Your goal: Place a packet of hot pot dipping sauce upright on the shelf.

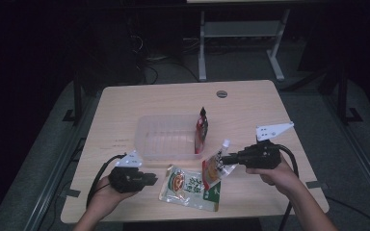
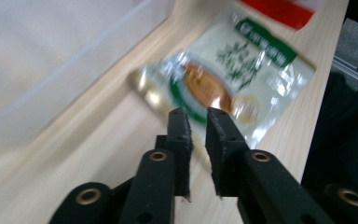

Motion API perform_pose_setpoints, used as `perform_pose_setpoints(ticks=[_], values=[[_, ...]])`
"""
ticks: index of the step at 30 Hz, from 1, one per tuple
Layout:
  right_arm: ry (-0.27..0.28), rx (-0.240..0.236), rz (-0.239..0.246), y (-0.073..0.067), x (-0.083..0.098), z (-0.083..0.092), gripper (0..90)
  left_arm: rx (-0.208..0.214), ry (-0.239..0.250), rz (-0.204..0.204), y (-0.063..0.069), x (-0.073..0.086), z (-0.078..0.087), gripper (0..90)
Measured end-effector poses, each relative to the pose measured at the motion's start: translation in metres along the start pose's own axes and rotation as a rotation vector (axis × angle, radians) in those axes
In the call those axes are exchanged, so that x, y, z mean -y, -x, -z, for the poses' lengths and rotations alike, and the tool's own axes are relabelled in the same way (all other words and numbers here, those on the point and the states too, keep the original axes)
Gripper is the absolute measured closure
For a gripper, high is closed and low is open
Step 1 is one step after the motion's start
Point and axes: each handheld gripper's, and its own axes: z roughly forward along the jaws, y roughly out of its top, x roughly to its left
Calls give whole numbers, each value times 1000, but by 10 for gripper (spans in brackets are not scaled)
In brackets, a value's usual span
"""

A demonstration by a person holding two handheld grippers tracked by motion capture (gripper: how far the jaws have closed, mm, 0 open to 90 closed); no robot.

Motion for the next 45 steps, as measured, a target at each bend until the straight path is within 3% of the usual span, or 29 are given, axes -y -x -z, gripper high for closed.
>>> perform_pose_setpoints(ticks=[3, 10, 15, 23, 32, 45], values=[[-6, -20, 9, -2, -3, -8, 894, -31, 7, 35, -6, 14, 10, 672], [-20, -42, 29, -6, -14, -26, 894, -78, -26, 49, -18, 37, 20, 480], [-13, -58, 43, -7, -25, -38, 895, -82, -35, 47, -22, 38, 19, 370], [-4, -79, 80, -10, -43, -53, 895, -129, -11, 27, -25, 38, 24, 213], [3, -46, 92, -9, -67, -62, 895, -149, 0, 36, -29, 40, 28, 169], [45, 3, 64, 9, -100, -71, 895, -144, 11, 32, -31, 41, 28, 162]])
